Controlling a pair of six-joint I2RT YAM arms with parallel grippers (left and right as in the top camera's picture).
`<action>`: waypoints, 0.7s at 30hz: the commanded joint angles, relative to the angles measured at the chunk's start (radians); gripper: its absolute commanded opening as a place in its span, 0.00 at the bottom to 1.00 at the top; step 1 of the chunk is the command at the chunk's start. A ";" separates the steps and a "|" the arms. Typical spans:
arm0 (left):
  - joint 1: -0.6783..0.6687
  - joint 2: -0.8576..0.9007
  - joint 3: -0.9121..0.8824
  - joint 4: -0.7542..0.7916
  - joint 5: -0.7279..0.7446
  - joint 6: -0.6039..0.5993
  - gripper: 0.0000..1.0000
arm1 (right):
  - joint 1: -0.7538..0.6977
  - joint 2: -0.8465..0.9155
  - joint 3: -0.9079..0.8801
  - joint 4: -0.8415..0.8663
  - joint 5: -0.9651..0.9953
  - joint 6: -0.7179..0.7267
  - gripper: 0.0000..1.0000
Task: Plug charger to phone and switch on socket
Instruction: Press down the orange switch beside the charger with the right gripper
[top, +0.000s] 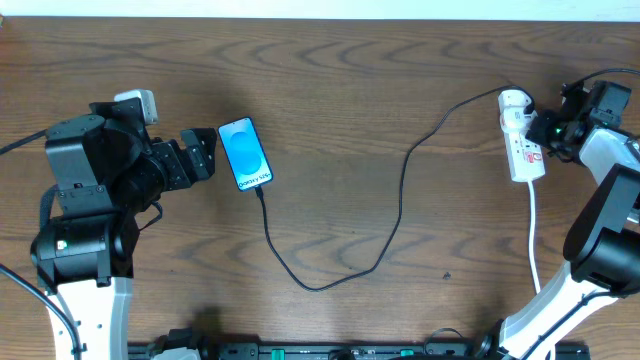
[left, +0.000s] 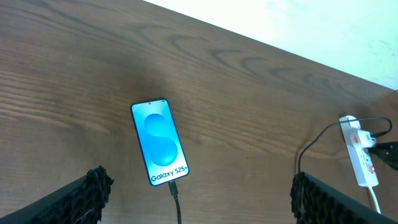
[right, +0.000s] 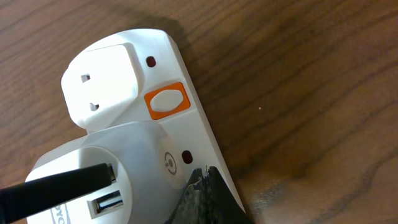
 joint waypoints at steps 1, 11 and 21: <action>0.004 0.002 0.000 0.001 -0.002 0.020 0.94 | 0.061 0.034 -0.076 -0.064 -0.136 0.008 0.01; 0.004 0.002 0.000 0.001 -0.002 0.020 0.94 | 0.062 0.034 -0.077 -0.068 -0.231 0.008 0.01; 0.004 0.002 0.000 0.001 -0.002 0.020 0.94 | 0.074 0.039 -0.088 -0.080 -0.259 0.008 0.01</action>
